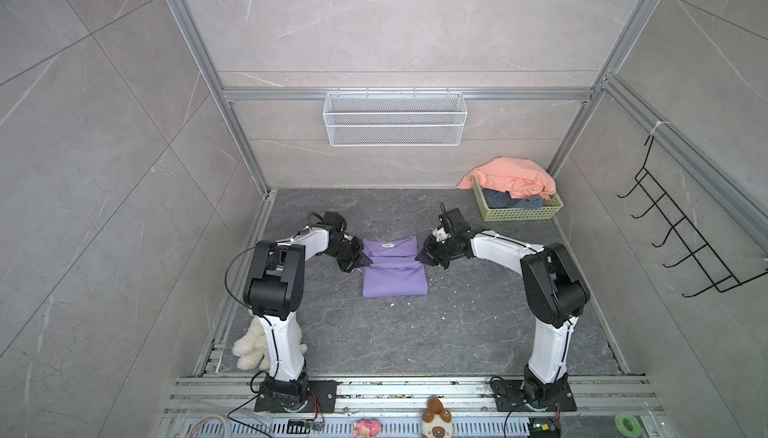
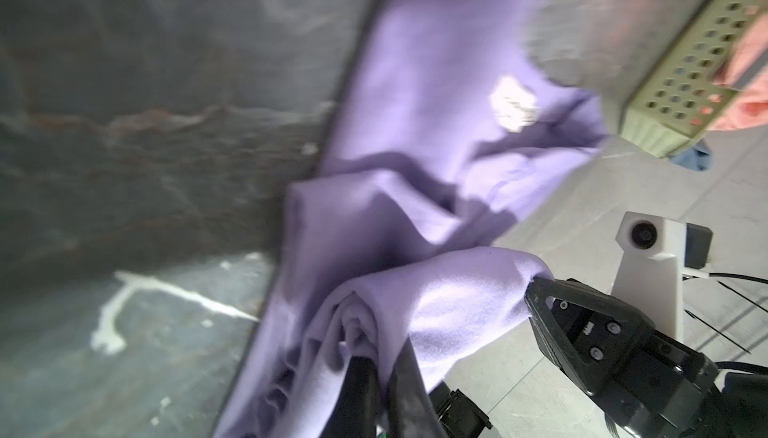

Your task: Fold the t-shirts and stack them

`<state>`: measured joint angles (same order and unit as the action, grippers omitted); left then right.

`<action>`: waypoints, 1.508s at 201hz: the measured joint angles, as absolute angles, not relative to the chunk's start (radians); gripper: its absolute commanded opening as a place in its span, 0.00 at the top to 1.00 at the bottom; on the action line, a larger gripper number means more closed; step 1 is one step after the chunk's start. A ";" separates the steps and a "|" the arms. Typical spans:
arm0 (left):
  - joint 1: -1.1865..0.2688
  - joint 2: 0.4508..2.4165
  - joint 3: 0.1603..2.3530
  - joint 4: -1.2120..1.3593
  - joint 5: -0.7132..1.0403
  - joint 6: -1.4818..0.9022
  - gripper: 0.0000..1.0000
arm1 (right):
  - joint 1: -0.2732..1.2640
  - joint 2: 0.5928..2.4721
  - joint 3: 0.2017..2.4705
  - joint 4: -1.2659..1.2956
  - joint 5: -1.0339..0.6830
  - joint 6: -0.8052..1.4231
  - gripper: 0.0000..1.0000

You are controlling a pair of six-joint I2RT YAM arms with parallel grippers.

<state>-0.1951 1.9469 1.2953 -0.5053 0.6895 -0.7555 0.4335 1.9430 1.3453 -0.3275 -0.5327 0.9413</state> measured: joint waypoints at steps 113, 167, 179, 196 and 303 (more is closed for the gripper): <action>-0.146 2.178 1.498 -0.344 0.683 -0.872 1.00 | 0.421 2.367 1.842 -0.303 -0.505 0.942 0.78; -0.131 2.185 1.520 -0.268 0.691 -0.931 1.00 | 0.421 2.388 1.893 -0.227 -0.516 0.947 0.42; -0.126 2.184 1.507 -0.232 0.699 -0.956 1.00 | 0.421 2.370 1.870 -0.211 -0.515 0.941 0.41; -0.120 2.184 1.493 -0.193 0.716 -0.991 1.00 | 0.420 2.317 1.816 -0.208 -0.513 0.919 0.38; -0.067 2.159 1.381 0.220 0.761 -1.372 0.58 | 0.502 2.019 1.501 -0.231 -0.406 0.818 0.42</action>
